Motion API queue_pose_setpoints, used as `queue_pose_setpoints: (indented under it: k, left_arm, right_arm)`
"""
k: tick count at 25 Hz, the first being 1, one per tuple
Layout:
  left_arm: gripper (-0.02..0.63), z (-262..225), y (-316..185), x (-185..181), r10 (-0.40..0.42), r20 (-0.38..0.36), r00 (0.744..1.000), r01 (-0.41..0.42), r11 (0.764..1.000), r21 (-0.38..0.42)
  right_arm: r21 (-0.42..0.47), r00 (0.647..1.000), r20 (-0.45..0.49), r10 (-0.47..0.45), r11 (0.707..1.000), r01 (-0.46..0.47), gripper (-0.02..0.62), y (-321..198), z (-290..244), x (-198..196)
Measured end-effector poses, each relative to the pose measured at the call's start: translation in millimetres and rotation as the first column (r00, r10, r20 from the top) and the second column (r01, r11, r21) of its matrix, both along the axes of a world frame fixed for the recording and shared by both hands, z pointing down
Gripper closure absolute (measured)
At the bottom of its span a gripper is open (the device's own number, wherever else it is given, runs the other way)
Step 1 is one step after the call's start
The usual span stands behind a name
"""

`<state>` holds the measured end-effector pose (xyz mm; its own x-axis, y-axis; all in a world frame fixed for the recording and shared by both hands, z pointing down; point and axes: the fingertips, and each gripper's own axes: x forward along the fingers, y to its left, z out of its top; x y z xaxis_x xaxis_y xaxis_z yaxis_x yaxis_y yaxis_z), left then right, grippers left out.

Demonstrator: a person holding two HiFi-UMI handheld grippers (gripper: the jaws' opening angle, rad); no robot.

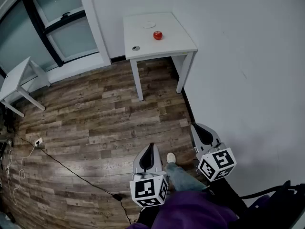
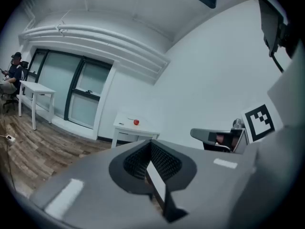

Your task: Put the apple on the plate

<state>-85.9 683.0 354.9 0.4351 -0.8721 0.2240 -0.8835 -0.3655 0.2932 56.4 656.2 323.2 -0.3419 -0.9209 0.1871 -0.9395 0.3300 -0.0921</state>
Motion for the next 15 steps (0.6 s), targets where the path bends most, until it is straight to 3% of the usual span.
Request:
queue_pose_setpoints:
  k: [6,15]
  left_arm:
    - [0.603,-13.4,-66.7,29.4,-0.021,0.005,1.000,0.021,0.999,0.032]
    - [0.603,-5.0,-140.5,76.1,-0.027,0.046,0.999,0.027,1.000,-0.002]
  right_arm:
    - [-0.009,0.999,0.017,-0.037,0.999,0.037,0.586,-64.7,1.1,22.3]
    - [-0.052,0.998,0.024,-0.059,0.997,0.060,0.586,-143.1,12.1,62.0]
